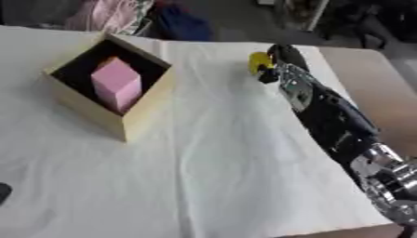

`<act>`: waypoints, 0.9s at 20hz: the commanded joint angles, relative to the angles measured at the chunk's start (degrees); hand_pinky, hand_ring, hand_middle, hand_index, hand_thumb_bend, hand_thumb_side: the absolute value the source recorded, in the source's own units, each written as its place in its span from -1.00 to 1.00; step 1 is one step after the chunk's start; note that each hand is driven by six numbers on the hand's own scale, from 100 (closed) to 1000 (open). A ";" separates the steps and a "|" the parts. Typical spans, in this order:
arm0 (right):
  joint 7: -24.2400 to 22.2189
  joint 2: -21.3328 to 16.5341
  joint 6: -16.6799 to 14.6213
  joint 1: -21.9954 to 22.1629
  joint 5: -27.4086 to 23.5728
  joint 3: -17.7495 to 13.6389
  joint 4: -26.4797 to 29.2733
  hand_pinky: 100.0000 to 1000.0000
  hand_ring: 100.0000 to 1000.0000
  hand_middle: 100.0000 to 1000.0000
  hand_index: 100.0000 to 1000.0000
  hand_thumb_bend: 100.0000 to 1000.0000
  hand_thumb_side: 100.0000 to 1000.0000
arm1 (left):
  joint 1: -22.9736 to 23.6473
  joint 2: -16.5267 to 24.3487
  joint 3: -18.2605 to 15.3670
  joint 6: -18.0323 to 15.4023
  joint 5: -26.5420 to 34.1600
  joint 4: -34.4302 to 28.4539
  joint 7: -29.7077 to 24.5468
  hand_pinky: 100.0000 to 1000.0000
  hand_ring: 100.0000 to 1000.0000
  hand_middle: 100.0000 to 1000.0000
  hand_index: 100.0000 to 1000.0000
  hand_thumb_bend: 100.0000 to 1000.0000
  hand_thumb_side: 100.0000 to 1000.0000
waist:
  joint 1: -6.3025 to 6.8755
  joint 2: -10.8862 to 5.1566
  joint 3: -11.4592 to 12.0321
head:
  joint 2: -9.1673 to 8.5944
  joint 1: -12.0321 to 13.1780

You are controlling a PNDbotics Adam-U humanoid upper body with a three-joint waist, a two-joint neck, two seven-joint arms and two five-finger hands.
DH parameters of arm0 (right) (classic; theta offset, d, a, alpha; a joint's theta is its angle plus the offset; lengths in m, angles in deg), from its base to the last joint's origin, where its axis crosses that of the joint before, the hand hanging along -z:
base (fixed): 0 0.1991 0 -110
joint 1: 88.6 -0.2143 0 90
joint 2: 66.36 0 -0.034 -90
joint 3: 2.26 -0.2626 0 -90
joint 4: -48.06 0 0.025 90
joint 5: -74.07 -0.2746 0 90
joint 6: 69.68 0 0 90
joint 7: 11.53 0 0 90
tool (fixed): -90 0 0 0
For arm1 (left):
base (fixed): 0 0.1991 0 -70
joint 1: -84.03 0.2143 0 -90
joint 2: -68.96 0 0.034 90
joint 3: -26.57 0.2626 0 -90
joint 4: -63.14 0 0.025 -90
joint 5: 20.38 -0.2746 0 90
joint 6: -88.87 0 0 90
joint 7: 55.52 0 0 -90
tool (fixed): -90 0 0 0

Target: Pick up objects on the table and place them in the box.

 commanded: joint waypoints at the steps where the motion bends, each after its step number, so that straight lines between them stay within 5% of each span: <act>1: 0.96 -1.79 -1.08 -1.00 -0.42 0.46 3.71 0.36 0.00 -0.15 0.04 -1.00 -1.00 | -0.53 0.88 -0.48 -0.04 0.06 -1.32 0.22 0.49 0.18 0.63 0.58 0.30 -0.28 | -0.42 -0.29 -0.12 | -0.15 -0.10; 10: -6.62 -2.20 -7.25 -2.84 -0.14 6.24 22.76 0.39 0.02 -0.14 0.07 -1.00 -1.00 | -0.47 0.91 -0.50 0.00 0.00 -1.27 0.28 0.49 0.18 0.62 0.58 0.30 -0.28 | -0.34 -0.53 -0.76 | -0.17 -0.39; 18: -22.96 1.28 -14.64 -6.05 -3.98 13.67 36.71 0.43 0.11 -0.01 0.20 -1.00 -1.00 | -0.56 0.85 -0.22 -0.08 0.08 -1.22 0.00 0.49 0.17 0.62 0.58 0.30 -0.28 | -0.27 -0.68 -0.74 | -0.07 -1.12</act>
